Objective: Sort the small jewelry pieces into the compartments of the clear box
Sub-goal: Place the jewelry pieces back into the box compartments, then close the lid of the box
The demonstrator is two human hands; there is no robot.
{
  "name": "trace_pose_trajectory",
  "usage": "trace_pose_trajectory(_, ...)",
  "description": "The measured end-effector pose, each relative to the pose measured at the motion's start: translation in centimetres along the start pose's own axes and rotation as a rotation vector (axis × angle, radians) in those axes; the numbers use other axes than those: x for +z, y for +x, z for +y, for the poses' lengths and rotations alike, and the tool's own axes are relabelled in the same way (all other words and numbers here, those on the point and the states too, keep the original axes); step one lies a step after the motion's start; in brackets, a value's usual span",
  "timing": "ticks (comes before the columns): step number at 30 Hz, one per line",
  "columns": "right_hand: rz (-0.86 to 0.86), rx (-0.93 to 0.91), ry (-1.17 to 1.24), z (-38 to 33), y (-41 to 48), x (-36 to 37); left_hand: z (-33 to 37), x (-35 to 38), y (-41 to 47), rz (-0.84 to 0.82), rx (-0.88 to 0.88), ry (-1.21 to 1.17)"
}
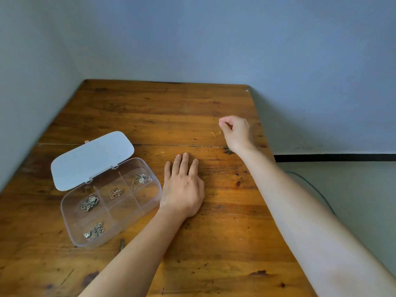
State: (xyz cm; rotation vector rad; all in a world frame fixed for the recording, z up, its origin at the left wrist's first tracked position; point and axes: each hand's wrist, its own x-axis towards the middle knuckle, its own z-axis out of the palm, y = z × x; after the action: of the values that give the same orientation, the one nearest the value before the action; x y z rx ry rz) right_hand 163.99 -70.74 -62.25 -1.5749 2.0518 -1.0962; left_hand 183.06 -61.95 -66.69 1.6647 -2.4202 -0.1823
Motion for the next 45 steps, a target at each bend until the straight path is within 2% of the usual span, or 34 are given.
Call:
trace_pose_trajectory(5,-0.003,0.131,-0.139,2.5,-0.7,-0.3,0.0,-0.1,0.0,-0.01,0.0,-0.013)
trace_pose_trajectory(11,-0.052,0.185,-0.196,2.8,-2.9,-2.1,0.0,-0.3,-0.1,-0.038,-0.007,-0.016)
trace_pose_trajectory(18,-0.195,0.192,-0.138,1.5,-7.4,-3.8,1.1,-2.1,0.2,-0.233,-0.05,0.06)
trace_pose_trajectory(20,-0.197,0.206,-0.129,1.3,-8.8,-4.0,1.3,-3.7,0.2,-0.242,-0.051,-0.008)
trace_pose_trajectory(21,-0.194,0.215,-0.122,1.1,-9.4,-4.0,1.2,-4.6,-0.1,-0.19,-0.025,-0.083)
trace_pose_trajectory(23,-0.193,0.214,-0.103,0.6,-10.5,-3.6,0.5,-6.4,-1.5,0.018,0.07,-0.23)
trace_pose_trajectory(25,-0.21,0.188,-0.079,-0.3,-11.6,-2.8,-1.3,-8.1,-3.3,0.218,0.124,-0.283)
trace_pose_trajectory(27,-0.234,0.151,-0.06,-1.7,-12.7,-1.5,-4.1,-9.3,-4.9,0.328,0.101,-0.298)
trace_pose_trajectory(30,-0.276,0.113,-0.002,-4.5,-15.2,1.4,-9.2,-10.2,-6.9,0.414,-0.106,-0.343)
trace_pose_trajectory(34,-0.331,0.055,0.127,-8.4,-19.2,5.7,-15.0,-10.4,-8.3,0.515,-0.549,-0.453)
trace_pose_trajectory(36,-0.351,-0.016,0.105,-9.3,-21.1,7.6,-17.0,-10.2,-8.5,0.487,-0.735,-0.606)
trace_pose_trajectory(38,-0.345,-0.108,0.037,-9.6,-22.3,9.0,-18.6,-10.0,-8.4,0.462,-0.901,-0.871)
trace_pose_trajectory(41,-0.263,-0.163,0.015,-9.1,-22.6,9.4,-20.0,-10.0,-7.4,0.487,-1.008,-1.19)
trace_pose_trajectory(45,-0.245,-0.15,0.029,-8.8,-22.5,9.8,-21.5,-10.8,-5.4,0.507,-1.043,-1.366)
